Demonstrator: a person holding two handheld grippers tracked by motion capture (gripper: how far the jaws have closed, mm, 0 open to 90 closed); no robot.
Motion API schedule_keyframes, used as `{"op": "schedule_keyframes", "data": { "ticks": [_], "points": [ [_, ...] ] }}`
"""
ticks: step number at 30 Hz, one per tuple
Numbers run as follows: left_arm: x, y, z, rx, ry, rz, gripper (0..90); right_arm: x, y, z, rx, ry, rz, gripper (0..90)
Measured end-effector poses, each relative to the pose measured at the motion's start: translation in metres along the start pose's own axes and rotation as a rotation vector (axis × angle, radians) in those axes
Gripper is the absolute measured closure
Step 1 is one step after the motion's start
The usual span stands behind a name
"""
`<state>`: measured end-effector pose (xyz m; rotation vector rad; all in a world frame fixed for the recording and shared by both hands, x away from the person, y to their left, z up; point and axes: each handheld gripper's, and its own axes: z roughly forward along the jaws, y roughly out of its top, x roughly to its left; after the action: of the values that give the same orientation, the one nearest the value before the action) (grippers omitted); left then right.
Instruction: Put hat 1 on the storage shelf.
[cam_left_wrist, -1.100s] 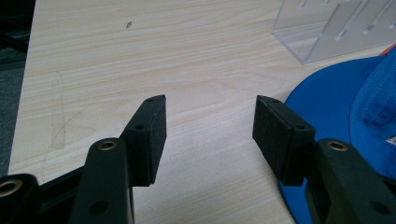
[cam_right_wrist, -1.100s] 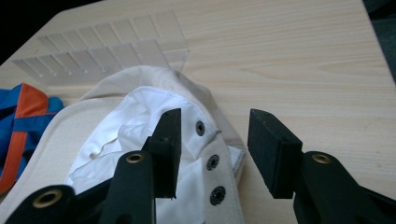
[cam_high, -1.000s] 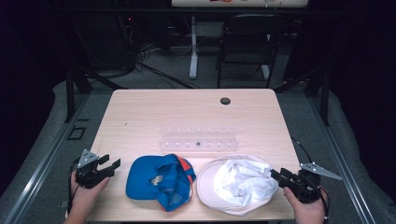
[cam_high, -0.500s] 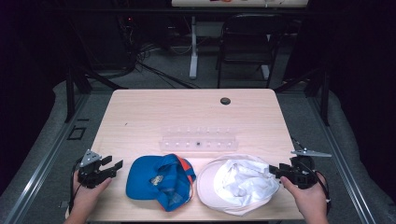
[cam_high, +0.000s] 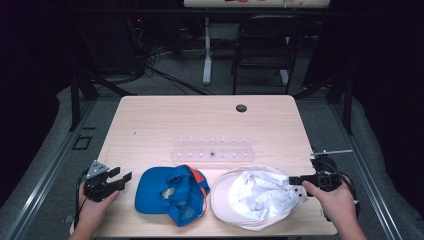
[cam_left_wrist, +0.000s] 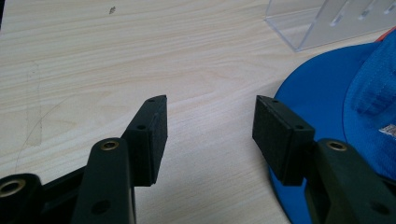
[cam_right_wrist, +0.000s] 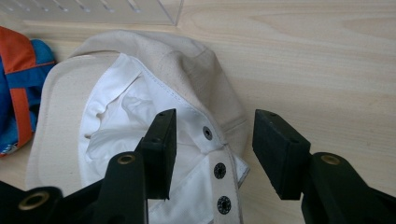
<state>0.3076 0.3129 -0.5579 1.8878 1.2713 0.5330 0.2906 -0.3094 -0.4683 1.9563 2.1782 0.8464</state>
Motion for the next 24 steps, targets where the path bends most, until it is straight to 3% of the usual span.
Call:
{"op": "schedule_keyframes", "data": {
  "ticks": [3,5,7,10,24],
  "points": [
    [0.0,0.0,0.0,0.003,-0.002,0.003,45.9,0.0,0.003,0.0,0.025,0.004,0.011,50.6],
    [0.0,0.0,0.0,0.004,-0.001,0.003,45.9,-0.001,0.005,0.004,0.079,-0.019,0.007,51.0],
    [0.0,0.0,0.0,0.004,-0.002,0.003,45.9,-0.003,0.006,0.006,0.098,-0.013,0.013,50.9],
    [0.0,0.0,0.0,0.002,-0.001,0.0,45.9,-0.006,0.005,0.011,0.109,-0.006,0.043,51.4],
    [0.001,0.0,0.001,0.009,0.001,0.001,45.9,-0.008,-0.004,0.031,0.217,0.042,0.08,54.1]
  ]
}}
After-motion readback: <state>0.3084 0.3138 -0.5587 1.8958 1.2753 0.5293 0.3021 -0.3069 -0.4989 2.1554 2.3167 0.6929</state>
